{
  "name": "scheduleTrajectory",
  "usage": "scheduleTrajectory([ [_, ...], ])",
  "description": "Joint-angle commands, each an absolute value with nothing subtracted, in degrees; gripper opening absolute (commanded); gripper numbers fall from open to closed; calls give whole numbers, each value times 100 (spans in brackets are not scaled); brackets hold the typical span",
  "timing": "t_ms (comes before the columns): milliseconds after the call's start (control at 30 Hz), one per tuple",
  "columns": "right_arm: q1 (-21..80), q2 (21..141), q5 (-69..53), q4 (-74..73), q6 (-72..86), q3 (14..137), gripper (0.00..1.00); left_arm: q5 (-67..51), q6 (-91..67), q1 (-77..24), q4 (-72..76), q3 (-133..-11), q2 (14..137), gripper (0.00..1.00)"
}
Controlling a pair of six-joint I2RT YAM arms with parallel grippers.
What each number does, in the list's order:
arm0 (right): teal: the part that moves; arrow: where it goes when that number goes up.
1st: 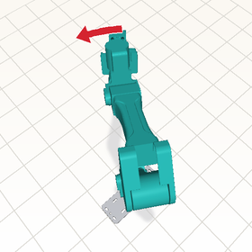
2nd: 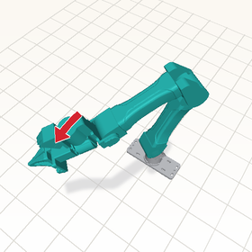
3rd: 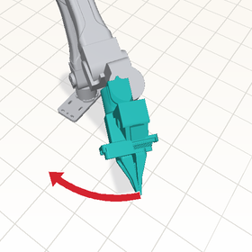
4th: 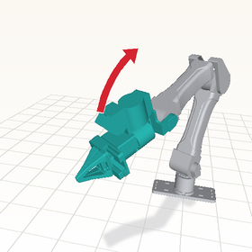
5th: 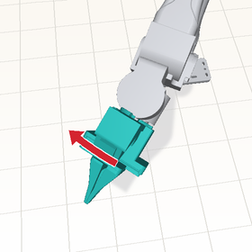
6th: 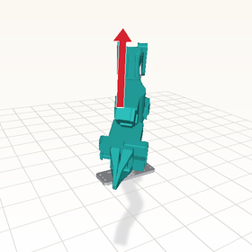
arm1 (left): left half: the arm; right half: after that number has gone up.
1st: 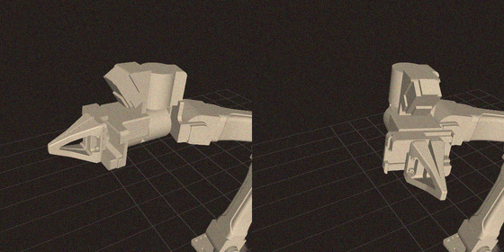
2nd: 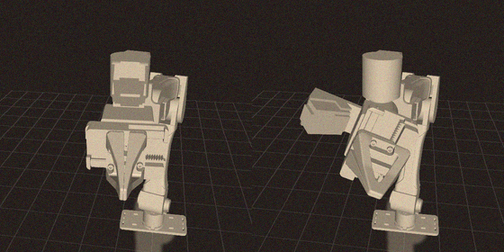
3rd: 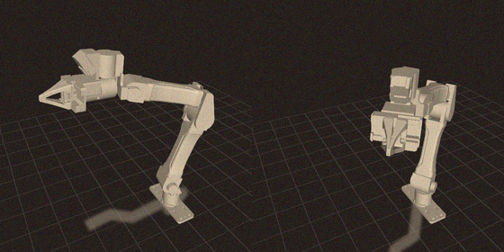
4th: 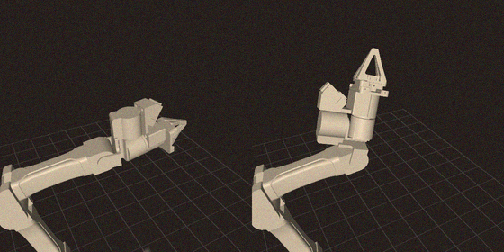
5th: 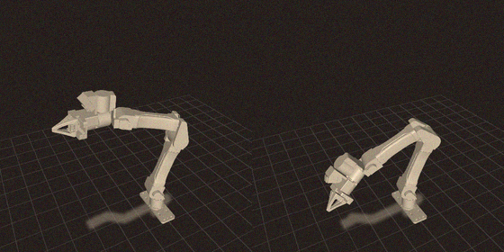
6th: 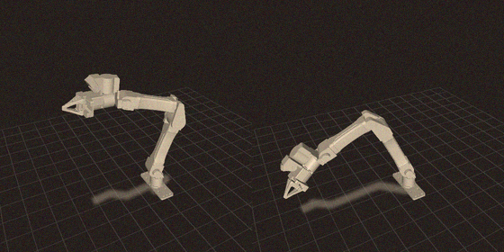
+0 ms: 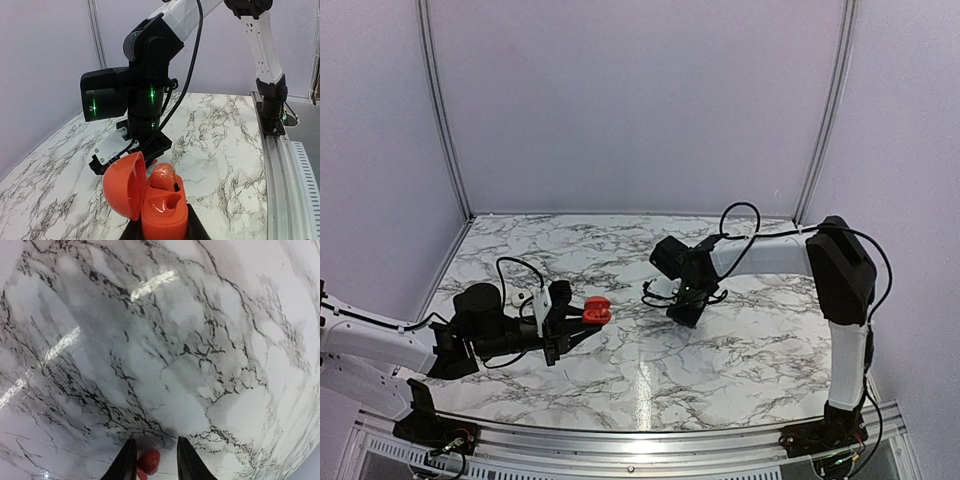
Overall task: Insert the wireless bluetooth earbuds into the charging case
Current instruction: Pick up the left earbud from the center of the board.
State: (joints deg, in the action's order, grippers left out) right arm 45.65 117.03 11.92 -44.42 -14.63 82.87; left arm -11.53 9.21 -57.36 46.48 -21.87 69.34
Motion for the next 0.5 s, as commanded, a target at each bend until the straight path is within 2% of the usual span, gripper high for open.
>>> scheduleTrajectory([
  [0,4395,12006,1290,-4355,-1362,8339,29,-1143,974,-5713,4878,-2164,6895,0],
  [467,4293,11888,731,-4824,-1085,8506,34,-1134,976,-5713,4878,-2162,6885,0],
])
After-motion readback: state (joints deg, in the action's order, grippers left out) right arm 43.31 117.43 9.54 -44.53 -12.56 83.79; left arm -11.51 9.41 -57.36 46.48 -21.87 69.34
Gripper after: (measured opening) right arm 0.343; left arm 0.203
